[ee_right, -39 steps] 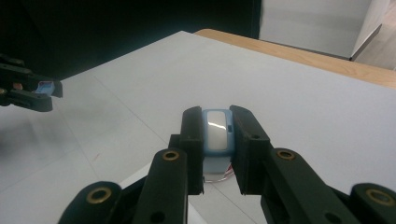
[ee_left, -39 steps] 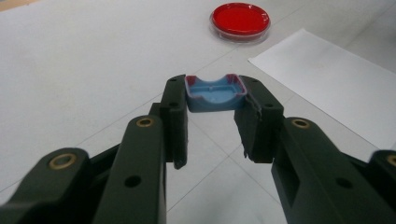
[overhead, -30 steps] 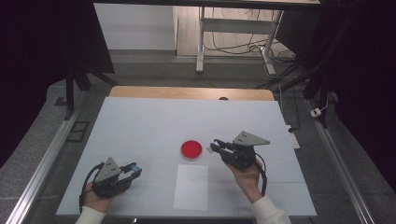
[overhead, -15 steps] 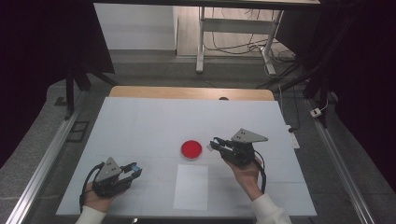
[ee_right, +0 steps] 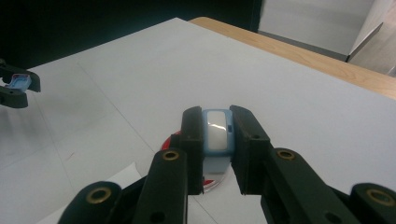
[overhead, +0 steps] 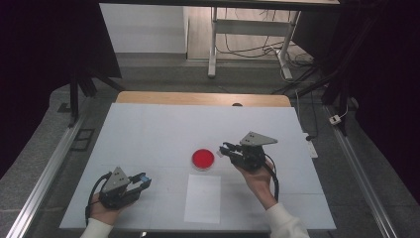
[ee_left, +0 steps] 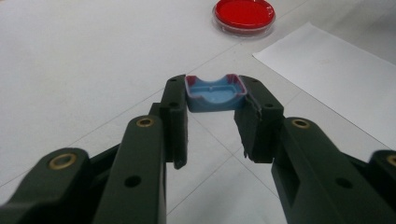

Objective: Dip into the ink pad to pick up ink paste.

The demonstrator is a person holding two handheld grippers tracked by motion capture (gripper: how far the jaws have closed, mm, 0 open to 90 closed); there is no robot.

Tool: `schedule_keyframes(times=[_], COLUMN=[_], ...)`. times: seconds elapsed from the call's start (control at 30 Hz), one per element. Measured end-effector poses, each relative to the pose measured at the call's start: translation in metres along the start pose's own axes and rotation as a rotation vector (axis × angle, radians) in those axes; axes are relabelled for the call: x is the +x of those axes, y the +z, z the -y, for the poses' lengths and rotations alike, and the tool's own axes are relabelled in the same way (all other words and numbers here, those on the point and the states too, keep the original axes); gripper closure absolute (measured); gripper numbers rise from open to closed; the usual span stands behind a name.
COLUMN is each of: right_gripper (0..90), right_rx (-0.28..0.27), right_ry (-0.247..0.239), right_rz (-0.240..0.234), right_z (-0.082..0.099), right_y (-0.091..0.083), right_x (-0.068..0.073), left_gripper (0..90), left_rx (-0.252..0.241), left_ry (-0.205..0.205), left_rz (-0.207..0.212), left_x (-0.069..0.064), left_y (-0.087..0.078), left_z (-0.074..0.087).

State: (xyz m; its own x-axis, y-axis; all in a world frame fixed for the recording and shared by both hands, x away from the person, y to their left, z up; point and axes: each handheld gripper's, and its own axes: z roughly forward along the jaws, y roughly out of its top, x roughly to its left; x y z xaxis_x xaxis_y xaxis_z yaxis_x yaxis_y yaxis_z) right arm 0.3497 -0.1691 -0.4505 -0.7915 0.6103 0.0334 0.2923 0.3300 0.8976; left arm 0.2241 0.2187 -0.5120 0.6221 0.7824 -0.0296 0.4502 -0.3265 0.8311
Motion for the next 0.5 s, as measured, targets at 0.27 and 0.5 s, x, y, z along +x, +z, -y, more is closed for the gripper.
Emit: schedule_keyframes(times=[0.27, 0.5], right_gripper=[75.6, 75.6], right_rx=[0.033, 0.06], right_ry=[-0.003, 0.002], right_rz=[-0.007, -0.023], right_z=[-0.003, -0.005], right_y=[0.014, 0.03], right_x=[-0.002, -0.002], left_gripper=[65.0, 65.0], left_rx=[0.0, 0.006], left_ry=[-0.001, 0.004], left_rz=[-0.001, 0.004], left_x=[0.0, 0.0], left_y=[0.0, 0.001], left_z=[0.0, 0.0])
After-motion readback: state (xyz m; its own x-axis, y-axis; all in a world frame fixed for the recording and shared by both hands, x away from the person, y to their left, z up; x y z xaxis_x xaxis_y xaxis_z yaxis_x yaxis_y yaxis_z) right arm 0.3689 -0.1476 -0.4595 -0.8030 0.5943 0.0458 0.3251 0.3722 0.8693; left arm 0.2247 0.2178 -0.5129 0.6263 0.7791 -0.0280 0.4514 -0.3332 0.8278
